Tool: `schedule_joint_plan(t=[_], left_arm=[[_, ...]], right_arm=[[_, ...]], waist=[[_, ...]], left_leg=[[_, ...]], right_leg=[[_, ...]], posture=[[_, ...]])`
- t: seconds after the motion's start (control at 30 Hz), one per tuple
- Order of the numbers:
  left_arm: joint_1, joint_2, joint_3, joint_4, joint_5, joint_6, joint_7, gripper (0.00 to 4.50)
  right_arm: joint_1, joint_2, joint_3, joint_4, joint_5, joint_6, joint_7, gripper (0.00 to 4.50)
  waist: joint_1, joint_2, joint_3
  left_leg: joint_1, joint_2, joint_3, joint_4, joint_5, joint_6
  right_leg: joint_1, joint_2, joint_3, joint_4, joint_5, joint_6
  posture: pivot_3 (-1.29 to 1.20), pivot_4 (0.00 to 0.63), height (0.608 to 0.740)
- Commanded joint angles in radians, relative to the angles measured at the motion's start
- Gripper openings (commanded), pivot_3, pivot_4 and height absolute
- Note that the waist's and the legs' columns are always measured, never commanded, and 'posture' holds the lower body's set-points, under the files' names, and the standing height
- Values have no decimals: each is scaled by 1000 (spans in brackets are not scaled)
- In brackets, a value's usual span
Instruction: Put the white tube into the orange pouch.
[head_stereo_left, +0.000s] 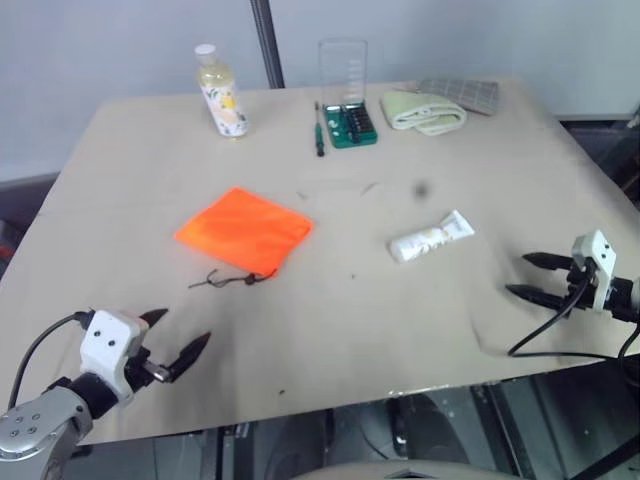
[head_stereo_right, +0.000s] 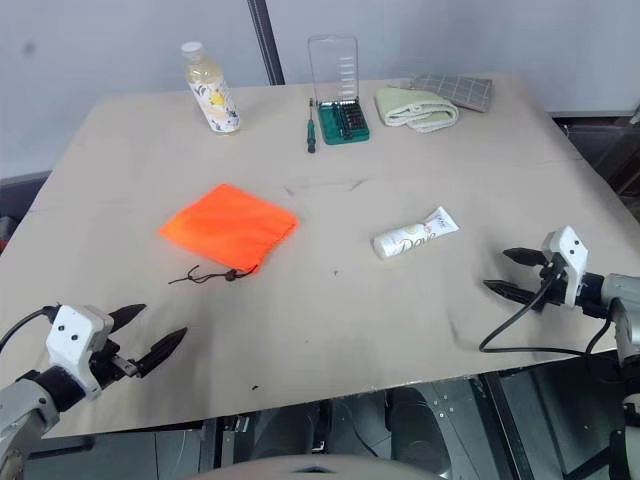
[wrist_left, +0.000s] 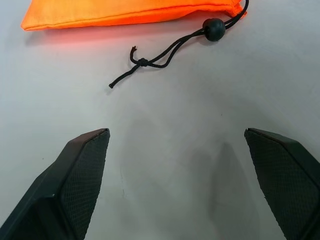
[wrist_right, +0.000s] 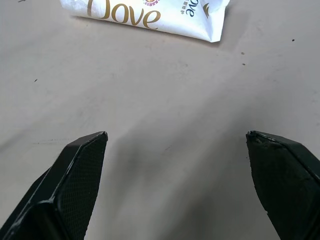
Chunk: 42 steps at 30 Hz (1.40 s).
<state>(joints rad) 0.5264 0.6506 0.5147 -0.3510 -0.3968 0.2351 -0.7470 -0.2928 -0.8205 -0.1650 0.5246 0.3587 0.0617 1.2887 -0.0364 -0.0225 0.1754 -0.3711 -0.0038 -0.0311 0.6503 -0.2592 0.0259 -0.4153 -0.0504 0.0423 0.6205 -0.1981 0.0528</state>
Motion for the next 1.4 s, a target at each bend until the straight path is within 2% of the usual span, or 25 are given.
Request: schedule_joint_plan(t=[0.03,0.7,0.83,0.97,1.13,1.4], left_arm=[[-1,10,30,-51,-31,17,-10,4500],[-42,0,4,-90,-29,43,-9,4500],[-59,-6,-30,-143,-22,56,12,4500],[-156,-47,-148,-220,103,98,175,4500],[-293,-130,-323,-260,233,157,337,4500],[-495,-246,-602,-90,601,79,583,4500]], right_arm=[[4,-22,-31,-10,8,-14,13,4473],[26,-16,-44,-29,18,-17,22,4473],[43,-5,-44,-89,43,6,31,4473],[112,-4,-37,-361,182,240,39,4473],[161,22,-9,-574,249,361,-4,4473],[190,95,51,-822,309,442,-88,4473]], waist=[[0,0,0],[1,0,0],[2,0,0],[8,0,0],[21,0,0],[31,-1,-1]], left_leg=[[0,0,0,0,0,0],[0,0,2,0,0,0],[0,0,2,0,0,0],[-1,0,-1,0,0,0],[-1,0,-2,2,0,0],[-5,-2,-4,3,0,0]], right_leg=[[0,0,0,0,0,0],[0,0,0,0,0,0],[0,0,0,0,0,0],[0,0,0,0,0,0],[0,0,0,1,0,0],[0,1,-4,1,3,3]], posture=[[0,150,740],[0,150,740],[0,150,740],[0,150,740],[0,150,740],[0,150,740]])
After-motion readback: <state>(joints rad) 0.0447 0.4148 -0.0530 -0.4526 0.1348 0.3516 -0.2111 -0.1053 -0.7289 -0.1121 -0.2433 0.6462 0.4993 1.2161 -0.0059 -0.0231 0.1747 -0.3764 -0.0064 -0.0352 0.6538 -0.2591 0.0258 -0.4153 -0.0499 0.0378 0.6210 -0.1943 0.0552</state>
